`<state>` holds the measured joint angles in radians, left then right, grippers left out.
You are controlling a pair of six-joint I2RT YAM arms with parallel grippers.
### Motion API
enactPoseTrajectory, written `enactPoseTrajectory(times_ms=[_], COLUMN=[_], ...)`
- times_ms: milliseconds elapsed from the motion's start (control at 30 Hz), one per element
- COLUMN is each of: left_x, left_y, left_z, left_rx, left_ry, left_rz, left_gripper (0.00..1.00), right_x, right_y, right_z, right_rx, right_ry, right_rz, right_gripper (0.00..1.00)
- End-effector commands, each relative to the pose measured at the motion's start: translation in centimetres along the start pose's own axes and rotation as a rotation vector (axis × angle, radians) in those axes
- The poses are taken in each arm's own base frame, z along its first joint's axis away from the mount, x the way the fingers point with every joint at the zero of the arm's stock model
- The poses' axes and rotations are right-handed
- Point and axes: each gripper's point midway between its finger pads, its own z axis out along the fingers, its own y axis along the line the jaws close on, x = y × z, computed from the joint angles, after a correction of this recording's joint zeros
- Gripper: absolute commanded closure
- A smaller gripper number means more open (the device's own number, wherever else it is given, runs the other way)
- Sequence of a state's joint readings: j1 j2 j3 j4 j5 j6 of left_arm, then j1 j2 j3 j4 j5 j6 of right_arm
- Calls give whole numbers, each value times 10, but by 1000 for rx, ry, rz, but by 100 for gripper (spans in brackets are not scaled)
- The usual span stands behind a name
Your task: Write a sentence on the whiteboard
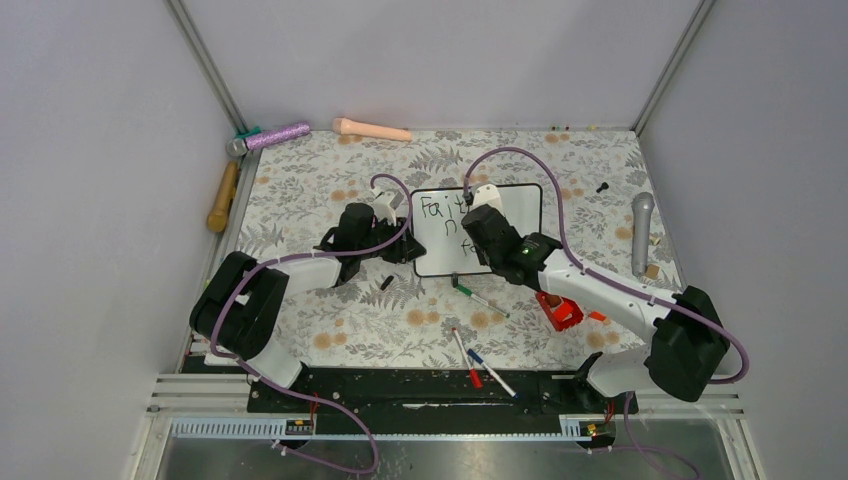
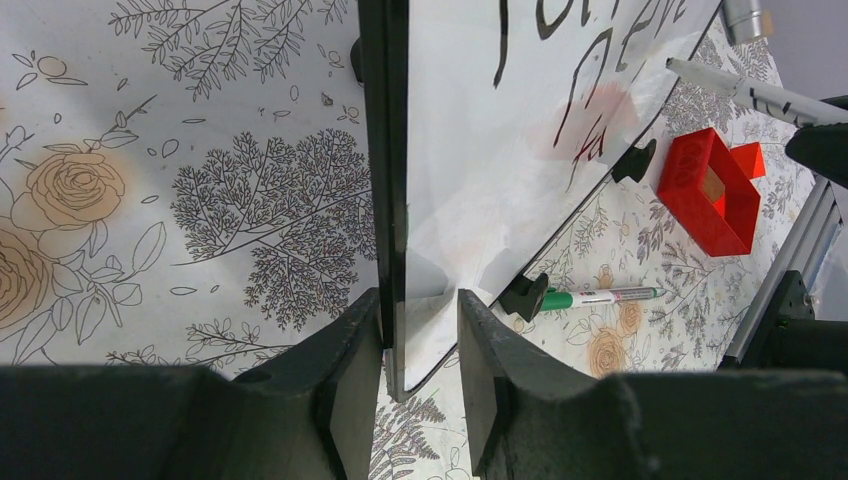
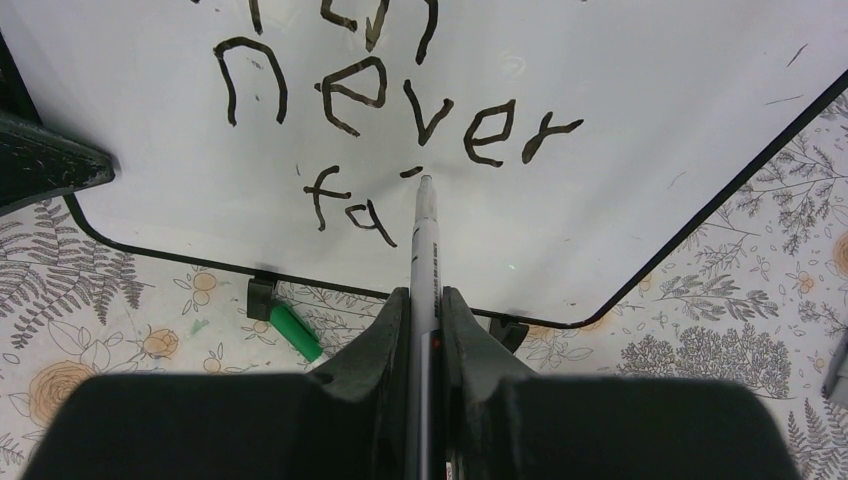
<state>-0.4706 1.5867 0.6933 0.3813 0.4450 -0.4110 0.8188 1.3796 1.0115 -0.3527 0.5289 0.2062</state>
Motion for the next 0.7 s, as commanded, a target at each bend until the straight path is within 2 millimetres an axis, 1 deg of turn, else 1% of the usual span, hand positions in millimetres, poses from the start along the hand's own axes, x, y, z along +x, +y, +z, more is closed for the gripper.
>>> enactPoseTrajectory(times_ms=[0, 300, 667], left_x=[-23, -23, -23], left_y=[-11, -11, -11], left_z=[-3, -3, -3], left_rx=[23, 21, 23], left_ry=[-60, -61, -60], left_rz=[48, 48, 48], left_gripper=[67, 67, 67], right_x=[-1, 6, 3], right_y=[0, 3, 6], right_z=[-2, 2, 8], right_rx=[-20, -23, -16], right_ry=[-10, 8, 11], right_rz=[38, 32, 27], right_gripper=[100, 100, 100])
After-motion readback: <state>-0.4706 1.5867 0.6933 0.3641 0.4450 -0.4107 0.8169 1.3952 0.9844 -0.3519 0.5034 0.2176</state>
